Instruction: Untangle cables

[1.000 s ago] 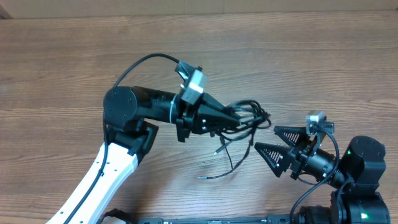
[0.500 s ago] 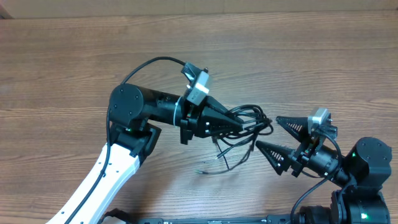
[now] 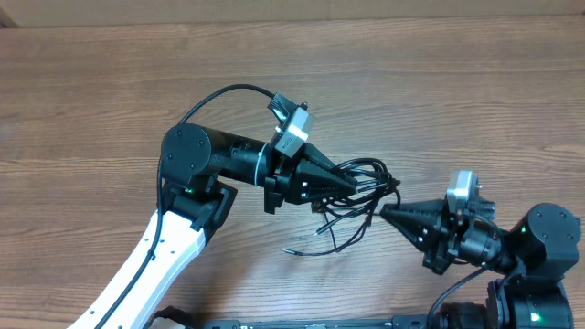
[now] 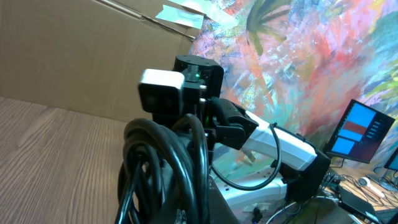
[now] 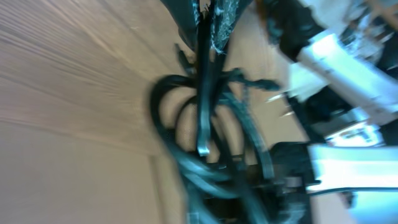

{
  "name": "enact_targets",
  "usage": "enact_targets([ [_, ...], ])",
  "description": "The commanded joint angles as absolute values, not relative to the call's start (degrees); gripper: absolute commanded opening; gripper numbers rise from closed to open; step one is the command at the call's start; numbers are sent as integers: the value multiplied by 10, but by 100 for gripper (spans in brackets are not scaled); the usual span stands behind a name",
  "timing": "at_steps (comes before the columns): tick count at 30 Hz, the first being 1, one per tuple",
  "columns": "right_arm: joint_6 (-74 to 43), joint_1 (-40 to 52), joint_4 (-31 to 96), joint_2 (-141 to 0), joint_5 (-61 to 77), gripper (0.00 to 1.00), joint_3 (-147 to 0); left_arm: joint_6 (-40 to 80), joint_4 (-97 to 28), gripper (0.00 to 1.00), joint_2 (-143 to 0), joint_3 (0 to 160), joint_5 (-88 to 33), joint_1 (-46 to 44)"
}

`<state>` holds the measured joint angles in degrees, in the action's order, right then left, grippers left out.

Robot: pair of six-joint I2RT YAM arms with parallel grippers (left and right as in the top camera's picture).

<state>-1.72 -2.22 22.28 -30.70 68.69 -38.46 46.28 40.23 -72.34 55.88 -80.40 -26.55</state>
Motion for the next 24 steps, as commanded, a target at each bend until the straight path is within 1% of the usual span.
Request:
enact_targets([
  [1,-14,-23,221,-306,794,4,-387,454,403,4,-712,571,-795,-267],
  [3,-14,-23,221,-306,814,4,-387,454,403,4,-712,571,-790,-267],
  [4,-14,-23,221,-306,813,9,-387,454,403,4,-712,571,-789,-267],
  [5,-14,-23,221,-306,813,19,-387,454,403,4,-712,571,-789,-267],
  [6,-14,-23,221,-306,813,25,-387,454,403,4,-712,571,-789,-267],
  [7,-14,-23,219,-306,813,33,-387,454,402,4,-712,571,-789,-267],
  [8,-14,-23,216,-306,813,38,-387,454,401,4,-712,571,-790,-267],
  [9,-14,-23,214,-306,813,40,-387,454,399,4,-712,571,-790,-267],
  [10,-14,-23,212,-306,813,45,-387,454,393,4,-712,571,-790,-267],
  [11,-14,-23,207,-306,813,47,-387,454,387,4,-712,571,-790,-267],
  [14,-14,-23,190,-306,813,46,-387,453,371,4,-712,571,-789,-267],
  [16,-14,-23,179,-306,813,39,-387,451,361,4,-712,571,-788,-267],
  [21,-15,-23,169,-306,813,39,-387,452,360,4,-712,571,-789,-268],
  [24,-15,-23,161,-306,811,41,-387,451,358,4,-713,571,-783,-275],
])
